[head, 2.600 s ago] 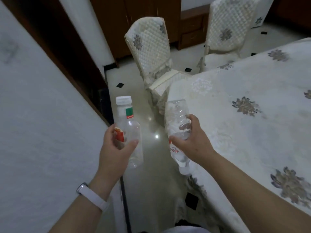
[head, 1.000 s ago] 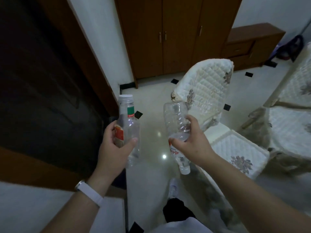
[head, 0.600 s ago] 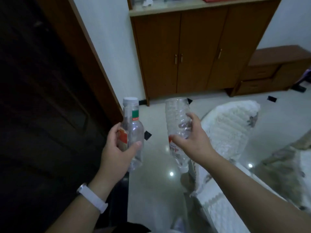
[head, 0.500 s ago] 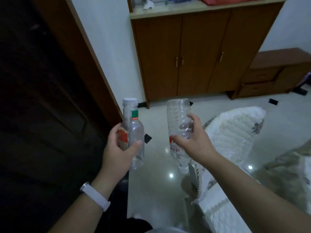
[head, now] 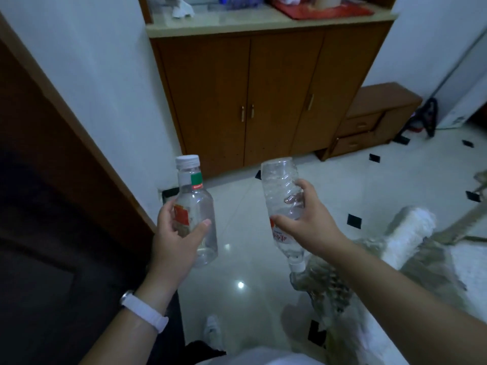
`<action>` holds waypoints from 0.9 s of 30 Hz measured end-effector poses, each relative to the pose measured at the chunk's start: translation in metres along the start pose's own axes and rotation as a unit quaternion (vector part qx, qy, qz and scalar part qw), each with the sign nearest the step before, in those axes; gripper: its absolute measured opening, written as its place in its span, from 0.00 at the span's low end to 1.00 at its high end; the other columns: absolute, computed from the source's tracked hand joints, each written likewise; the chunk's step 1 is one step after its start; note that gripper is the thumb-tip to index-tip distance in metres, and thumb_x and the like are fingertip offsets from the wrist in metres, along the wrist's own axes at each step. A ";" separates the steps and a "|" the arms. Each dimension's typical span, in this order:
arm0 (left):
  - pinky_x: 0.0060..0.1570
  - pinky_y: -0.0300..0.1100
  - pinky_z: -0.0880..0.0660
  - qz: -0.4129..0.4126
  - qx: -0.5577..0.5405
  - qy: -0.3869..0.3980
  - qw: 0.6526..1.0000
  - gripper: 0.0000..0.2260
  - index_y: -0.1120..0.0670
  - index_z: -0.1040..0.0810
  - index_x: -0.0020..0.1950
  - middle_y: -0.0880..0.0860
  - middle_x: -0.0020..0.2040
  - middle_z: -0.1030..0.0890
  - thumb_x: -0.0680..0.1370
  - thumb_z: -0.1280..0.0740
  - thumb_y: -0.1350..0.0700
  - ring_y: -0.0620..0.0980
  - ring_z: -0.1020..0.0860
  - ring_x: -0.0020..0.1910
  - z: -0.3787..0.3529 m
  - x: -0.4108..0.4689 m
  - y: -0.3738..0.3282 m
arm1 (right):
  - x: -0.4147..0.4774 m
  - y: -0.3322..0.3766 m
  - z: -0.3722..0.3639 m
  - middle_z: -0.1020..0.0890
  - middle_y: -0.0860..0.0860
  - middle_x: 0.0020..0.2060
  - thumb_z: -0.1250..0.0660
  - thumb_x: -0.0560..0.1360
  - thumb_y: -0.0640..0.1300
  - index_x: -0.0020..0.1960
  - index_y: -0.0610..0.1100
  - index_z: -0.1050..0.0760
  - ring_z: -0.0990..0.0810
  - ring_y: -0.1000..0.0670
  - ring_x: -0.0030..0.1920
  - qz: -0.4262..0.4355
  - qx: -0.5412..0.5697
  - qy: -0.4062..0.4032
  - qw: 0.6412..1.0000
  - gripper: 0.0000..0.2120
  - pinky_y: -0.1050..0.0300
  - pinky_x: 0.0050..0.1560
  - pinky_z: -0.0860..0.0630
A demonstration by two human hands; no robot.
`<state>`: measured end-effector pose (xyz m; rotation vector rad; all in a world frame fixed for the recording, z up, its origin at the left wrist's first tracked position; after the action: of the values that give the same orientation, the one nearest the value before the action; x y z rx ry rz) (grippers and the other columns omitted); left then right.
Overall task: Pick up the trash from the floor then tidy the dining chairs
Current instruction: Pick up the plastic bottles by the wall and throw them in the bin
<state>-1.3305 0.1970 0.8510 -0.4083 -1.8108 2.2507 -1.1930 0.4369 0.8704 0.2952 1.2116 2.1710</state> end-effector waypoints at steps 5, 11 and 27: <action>0.58 0.47 0.23 -0.014 0.018 0.053 0.998 0.29 0.43 0.32 0.71 0.44 0.61 0.21 0.73 0.24 0.55 0.44 0.22 0.59 -0.001 0.095 -0.007 | 0.052 0.030 -0.007 0.24 0.55 0.56 0.24 0.68 0.54 0.70 0.61 0.43 0.21 0.56 0.52 -0.004 -0.011 -0.055 0.998 0.39 0.53 0.55 0.23; 0.54 0.42 0.28 -0.020 0.016 0.137 0.990 0.29 0.42 0.34 0.72 0.39 0.60 0.24 0.75 0.27 0.54 0.41 0.25 0.58 -0.052 0.164 -0.024 | 0.093 0.019 -0.004 0.24 0.58 0.55 0.23 0.67 0.54 0.69 0.63 0.43 0.20 0.57 0.46 -0.056 -0.021 -0.085 0.995 0.38 0.54 0.54 0.23; 0.60 0.53 0.23 -0.016 0.081 0.218 0.973 0.30 0.40 0.33 0.71 0.41 0.60 0.21 0.74 0.25 0.56 0.45 0.21 0.58 -0.257 0.351 -0.073 | 0.314 -0.066 0.115 0.26 0.63 0.49 0.24 0.69 0.51 0.72 0.57 0.42 0.24 0.65 0.45 -0.121 0.063 -0.151 0.979 0.39 0.68 0.45 0.31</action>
<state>-1.5685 0.5684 0.8445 -0.7654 -1.3921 2.0617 -1.3556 0.7348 0.8467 0.4850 1.1468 1.7709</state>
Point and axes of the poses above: each hand's wrist, its own x-axis towards the middle knuckle, its own z-axis out of the back of the hand, y = z × x, the point moved 7 cm from there along x, towards the middle knuckle
